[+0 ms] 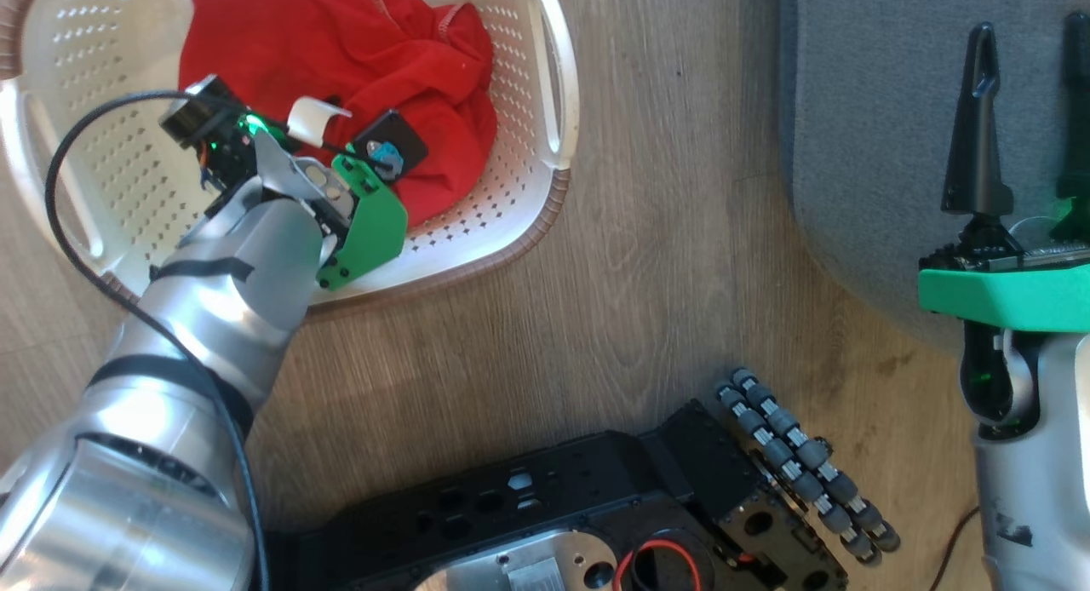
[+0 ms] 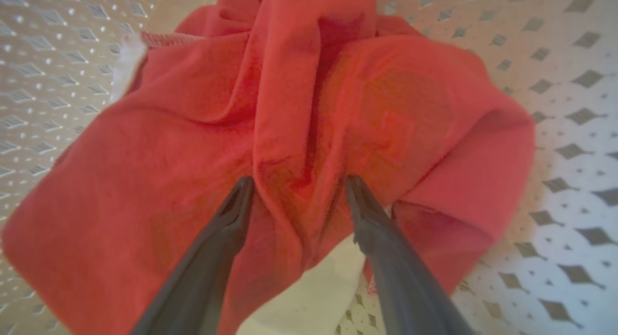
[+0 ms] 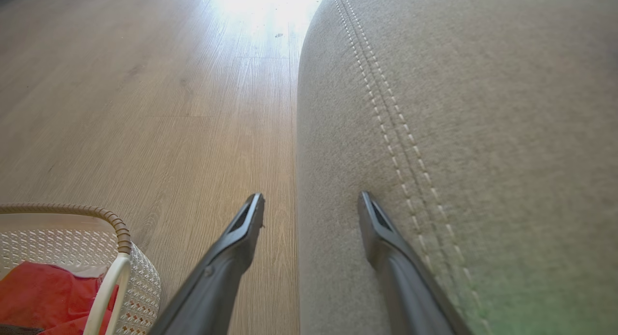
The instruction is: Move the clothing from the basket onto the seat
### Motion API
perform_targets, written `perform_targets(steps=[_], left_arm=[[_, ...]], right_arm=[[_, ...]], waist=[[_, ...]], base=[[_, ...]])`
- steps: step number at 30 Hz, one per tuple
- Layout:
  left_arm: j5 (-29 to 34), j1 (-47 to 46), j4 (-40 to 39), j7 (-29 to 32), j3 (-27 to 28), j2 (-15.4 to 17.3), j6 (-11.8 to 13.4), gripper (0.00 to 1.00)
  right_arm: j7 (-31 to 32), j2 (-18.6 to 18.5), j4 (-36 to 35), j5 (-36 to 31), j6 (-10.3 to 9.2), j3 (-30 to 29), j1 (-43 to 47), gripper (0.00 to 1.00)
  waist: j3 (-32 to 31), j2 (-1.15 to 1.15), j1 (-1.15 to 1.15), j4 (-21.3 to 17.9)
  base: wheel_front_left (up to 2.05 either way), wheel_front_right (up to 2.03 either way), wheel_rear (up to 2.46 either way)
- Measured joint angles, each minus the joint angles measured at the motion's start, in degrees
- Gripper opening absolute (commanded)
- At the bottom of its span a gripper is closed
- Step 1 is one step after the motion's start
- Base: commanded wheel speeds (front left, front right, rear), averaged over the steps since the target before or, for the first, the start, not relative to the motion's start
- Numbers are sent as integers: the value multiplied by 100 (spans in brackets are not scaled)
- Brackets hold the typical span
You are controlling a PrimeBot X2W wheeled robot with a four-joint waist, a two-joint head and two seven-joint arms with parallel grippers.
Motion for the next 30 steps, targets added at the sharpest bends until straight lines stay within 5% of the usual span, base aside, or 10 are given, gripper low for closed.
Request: perform_targets(steps=[20, 21, 22, 30], left_arm=[[-672, -256, 77, 1372, 424, 56, 162, 100], [-720, -286, 79, 1406, 436, 47, 152, 76], [-776, -311, 79, 1404, 448, 40, 140, 0], [-954, -342, 80, 1217, 533, 1, 318, 0]], right_arm=[[0, 44, -257, -7, 0, 62, 56, 100], [0, 42, -280, -13, -1, 49, 70, 100], [0, 38, -302, -14, -3, 37, 87, 100], [-1, 5, -369, -132, -5, -46, 143, 100]], waist=[[192, 0, 0, -120], [202, 0, 0, -110], [210, 0, 0, -97], [255, 0, 0, 2]], base=[[0, 0, 0], [0, 0, 0], [0, 0, 0], [0, 0, 0]])
